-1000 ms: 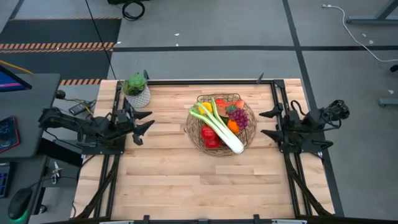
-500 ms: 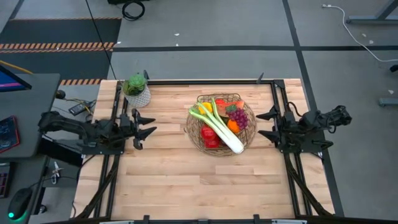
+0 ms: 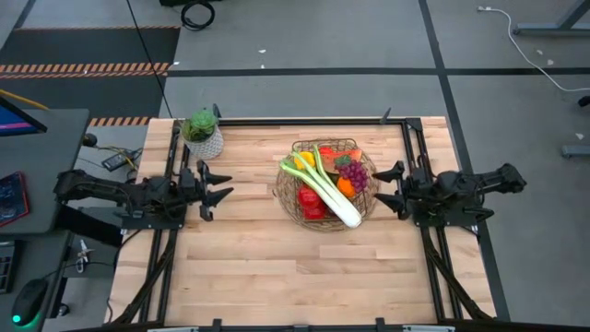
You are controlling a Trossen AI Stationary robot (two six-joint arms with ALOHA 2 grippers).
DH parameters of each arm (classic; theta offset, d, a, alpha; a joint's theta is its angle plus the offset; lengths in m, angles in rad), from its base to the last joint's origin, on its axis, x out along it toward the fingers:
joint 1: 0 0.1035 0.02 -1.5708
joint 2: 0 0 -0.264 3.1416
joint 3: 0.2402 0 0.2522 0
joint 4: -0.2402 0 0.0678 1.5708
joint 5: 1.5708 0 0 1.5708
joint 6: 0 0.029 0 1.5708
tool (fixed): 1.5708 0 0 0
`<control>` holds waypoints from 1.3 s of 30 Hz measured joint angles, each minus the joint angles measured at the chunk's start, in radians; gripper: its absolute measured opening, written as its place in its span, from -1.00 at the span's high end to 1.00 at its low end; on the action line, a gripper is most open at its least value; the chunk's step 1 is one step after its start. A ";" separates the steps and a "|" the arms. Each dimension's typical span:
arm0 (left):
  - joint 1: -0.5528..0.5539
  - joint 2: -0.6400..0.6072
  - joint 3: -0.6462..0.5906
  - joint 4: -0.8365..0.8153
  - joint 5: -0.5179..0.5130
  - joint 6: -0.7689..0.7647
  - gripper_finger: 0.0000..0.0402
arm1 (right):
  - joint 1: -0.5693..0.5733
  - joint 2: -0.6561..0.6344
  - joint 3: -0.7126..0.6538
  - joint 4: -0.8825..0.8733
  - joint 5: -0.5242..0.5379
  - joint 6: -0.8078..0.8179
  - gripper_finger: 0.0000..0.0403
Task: Build produce basket
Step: Return to Home position
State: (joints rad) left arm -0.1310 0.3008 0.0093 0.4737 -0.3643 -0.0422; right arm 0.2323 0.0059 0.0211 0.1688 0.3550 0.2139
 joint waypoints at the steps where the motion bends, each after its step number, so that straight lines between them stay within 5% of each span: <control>1: 0.000 0.000 0.000 -0.002 0.008 0.000 0.15 | -0.003 0.000 -0.013 0.016 0.000 0.004 -0.73; 10: 0.000 0.000 0.000 -0.028 0.020 0.000 0.14 | -0.007 0.010 -0.015 -0.006 0.113 0.078 -0.73; 19: 0.000 0.000 -0.001 -0.030 0.018 -0.156 0.14 | -0.007 0.010 -0.015 -0.006 0.115 -0.076 -0.73; 39: 0.000 0.000 -0.001 -0.030 0.018 -0.155 0.12 | -0.007 0.010 -0.015 -0.006 0.115 -0.077 -0.73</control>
State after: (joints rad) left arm -0.1310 0.3008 0.0082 0.4438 -0.3466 -0.1971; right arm 0.2256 0.0158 0.0063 0.1627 0.4702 0.1371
